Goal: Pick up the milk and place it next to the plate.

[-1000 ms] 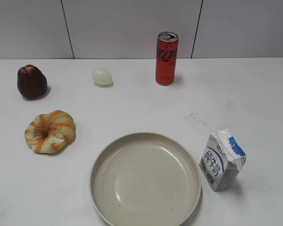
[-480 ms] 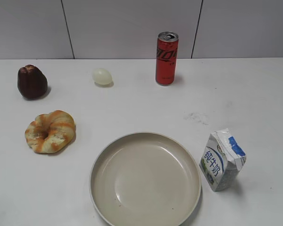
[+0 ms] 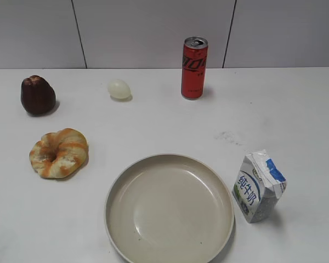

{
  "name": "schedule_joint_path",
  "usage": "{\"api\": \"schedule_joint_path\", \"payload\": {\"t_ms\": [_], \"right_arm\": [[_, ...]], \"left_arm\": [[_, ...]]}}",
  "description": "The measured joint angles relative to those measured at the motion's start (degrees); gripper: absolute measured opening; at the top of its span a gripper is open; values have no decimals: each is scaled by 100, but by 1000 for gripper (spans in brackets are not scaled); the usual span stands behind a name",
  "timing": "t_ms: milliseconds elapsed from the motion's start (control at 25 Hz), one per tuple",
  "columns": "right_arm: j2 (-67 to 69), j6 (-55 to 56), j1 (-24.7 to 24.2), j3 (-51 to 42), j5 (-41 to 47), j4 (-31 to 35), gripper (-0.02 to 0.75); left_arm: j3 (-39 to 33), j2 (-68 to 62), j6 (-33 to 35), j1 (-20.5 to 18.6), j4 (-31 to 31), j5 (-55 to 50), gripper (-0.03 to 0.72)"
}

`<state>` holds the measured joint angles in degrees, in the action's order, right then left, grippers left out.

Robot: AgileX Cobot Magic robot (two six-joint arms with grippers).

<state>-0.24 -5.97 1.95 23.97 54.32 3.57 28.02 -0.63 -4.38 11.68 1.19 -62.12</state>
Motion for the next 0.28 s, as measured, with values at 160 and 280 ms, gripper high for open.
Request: {"api": "schedule_joint_path", "payload": {"t_ms": [160,280], "right_arm": [[0,-9,0,0,0,0,592],[0,-9,0,0,0,0,592]], "left_arm": [[0,0,0,0,0,0,209],[0,0,0,0,0,0,209]]}}
